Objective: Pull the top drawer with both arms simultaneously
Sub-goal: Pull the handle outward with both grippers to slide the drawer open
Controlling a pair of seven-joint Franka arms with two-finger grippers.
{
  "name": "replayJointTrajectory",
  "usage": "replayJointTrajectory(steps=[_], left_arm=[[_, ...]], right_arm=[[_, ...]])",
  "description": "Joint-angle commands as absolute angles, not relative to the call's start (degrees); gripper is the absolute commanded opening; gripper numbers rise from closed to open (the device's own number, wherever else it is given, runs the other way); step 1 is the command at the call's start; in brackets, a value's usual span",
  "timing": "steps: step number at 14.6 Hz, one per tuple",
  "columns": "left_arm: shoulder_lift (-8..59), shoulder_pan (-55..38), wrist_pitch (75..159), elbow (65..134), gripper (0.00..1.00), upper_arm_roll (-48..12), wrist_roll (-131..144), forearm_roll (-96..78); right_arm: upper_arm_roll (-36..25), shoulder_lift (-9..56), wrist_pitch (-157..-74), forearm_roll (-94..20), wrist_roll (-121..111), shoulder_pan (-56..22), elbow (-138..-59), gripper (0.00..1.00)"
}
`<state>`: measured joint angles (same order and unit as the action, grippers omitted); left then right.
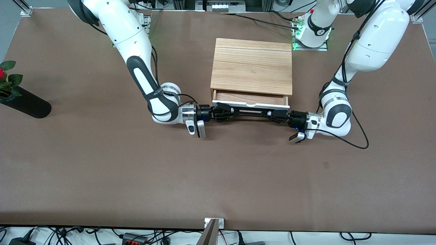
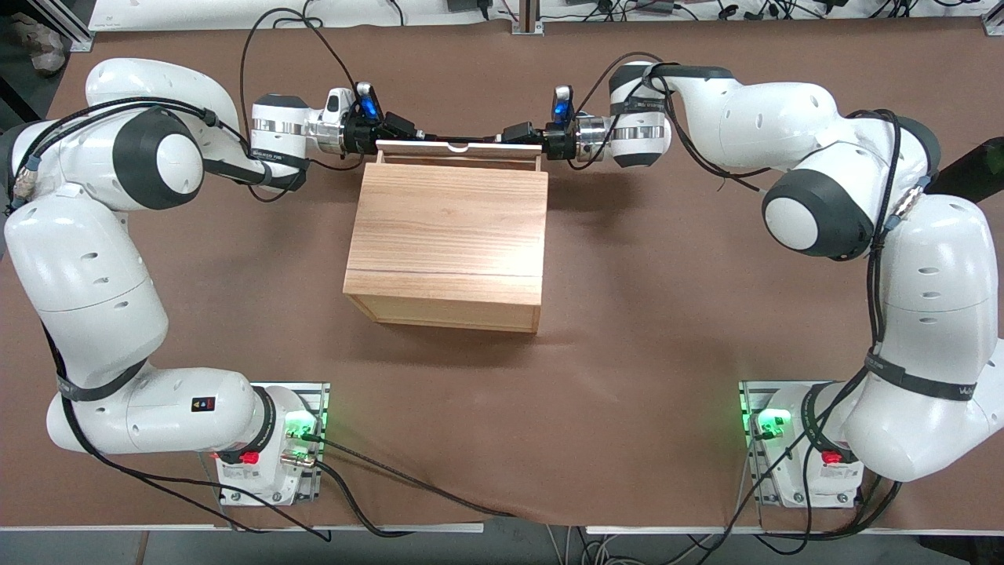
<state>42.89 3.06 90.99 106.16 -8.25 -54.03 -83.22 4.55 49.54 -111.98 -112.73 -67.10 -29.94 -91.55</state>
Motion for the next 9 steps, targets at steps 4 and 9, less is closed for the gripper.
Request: replayJointTrajectory(steps=[4,9], left_arm=[[43.68,5.36,89.3,98.88,0.01,-6.86,-47.55,-84.55],[43.77,5.27,89.03,99.4,0.01,-6.68,-47.72,-84.46]], right_arm=[[3.16,49.92,-111.36,-111.53,-66.09,-29.53,-90.7,0.01],[3.08,49.83,-111.53,-111.18,-64.95,-29.79,-89.83,0.0]])
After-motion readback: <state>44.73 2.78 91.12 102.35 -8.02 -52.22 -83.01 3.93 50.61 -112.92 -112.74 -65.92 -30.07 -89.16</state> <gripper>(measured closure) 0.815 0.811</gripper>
